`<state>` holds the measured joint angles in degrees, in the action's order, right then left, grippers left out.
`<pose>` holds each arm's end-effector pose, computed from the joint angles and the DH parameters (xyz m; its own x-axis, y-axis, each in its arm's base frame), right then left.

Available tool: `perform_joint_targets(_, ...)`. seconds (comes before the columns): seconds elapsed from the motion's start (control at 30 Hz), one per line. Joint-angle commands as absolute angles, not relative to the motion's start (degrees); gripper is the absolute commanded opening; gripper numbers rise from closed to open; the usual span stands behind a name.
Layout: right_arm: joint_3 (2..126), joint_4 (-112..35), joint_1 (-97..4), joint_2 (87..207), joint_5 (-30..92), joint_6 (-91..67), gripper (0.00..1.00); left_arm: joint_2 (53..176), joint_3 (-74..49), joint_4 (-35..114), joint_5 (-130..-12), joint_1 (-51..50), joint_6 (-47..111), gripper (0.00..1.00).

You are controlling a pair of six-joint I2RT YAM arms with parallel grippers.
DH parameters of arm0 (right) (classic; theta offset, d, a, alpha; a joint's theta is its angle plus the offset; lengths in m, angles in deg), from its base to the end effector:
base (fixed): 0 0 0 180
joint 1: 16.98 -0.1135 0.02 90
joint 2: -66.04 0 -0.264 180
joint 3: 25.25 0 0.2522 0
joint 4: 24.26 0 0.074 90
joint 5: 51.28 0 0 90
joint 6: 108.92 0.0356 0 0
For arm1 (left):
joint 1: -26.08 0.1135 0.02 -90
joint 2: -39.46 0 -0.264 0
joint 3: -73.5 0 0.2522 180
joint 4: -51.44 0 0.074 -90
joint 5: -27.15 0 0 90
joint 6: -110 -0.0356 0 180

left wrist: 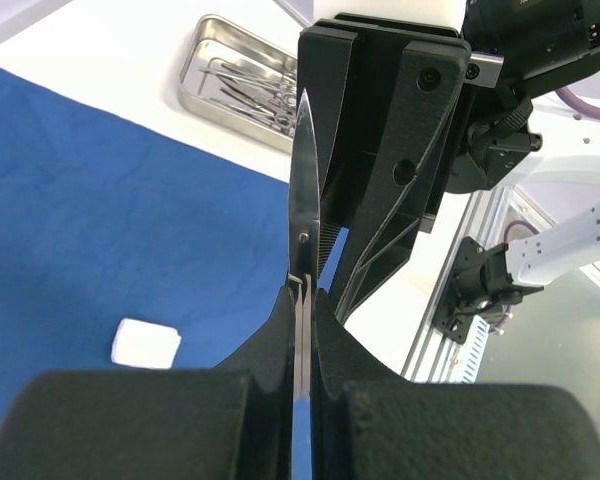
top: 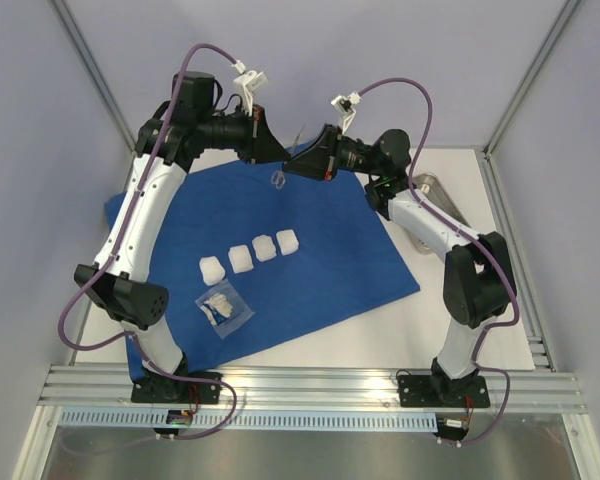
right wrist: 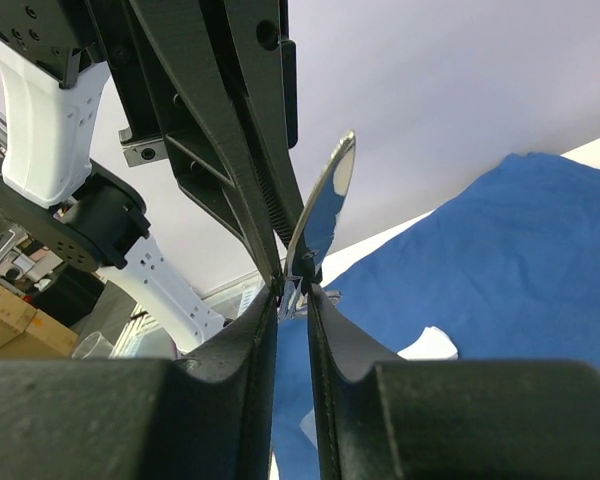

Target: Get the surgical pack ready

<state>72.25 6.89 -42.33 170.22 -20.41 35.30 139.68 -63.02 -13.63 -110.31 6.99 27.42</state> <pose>0.3657 0.2071 0.3783 -0.5321 0.2085 -0.8206 -0.8449 -0.0683 0.5305 0.3279 -0.1412 0.4754 -0.5584 0.1009 -0.8234 0.7658 0.4444 -0.4649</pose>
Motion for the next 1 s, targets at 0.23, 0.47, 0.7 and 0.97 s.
perform_joint_targets(0.23, 74.64, 7.60, -42.82, 169.93, -19.82, 34.79, 0.01, 140.09, -64.71, -12.33, -111.02, 6.83, 27.91, 0.00)
perform_joint_targets(0.47, 74.99, -2.82, -42.47, 168.43, -18.06, 27.51, 0.01, 140.09, -65.68, -13.91, -108.64, 6.83, 25.63, 0.56)
perform_joint_targets(0.7, 77.97, -34.98, -36.59, 164.30, -11.12, 6.51, 0.00, 139.74, -68.49, -19.35, -95.66, 6.92, 20.09, 1.00)
perform_joint_targets(0.97, 96.59, -89.09, -26.39, 172.71, 23.21, -18.55, 0.00, 139.12, -64.19, -22.17, -64.64, 6.92, 11.66, 1.00)
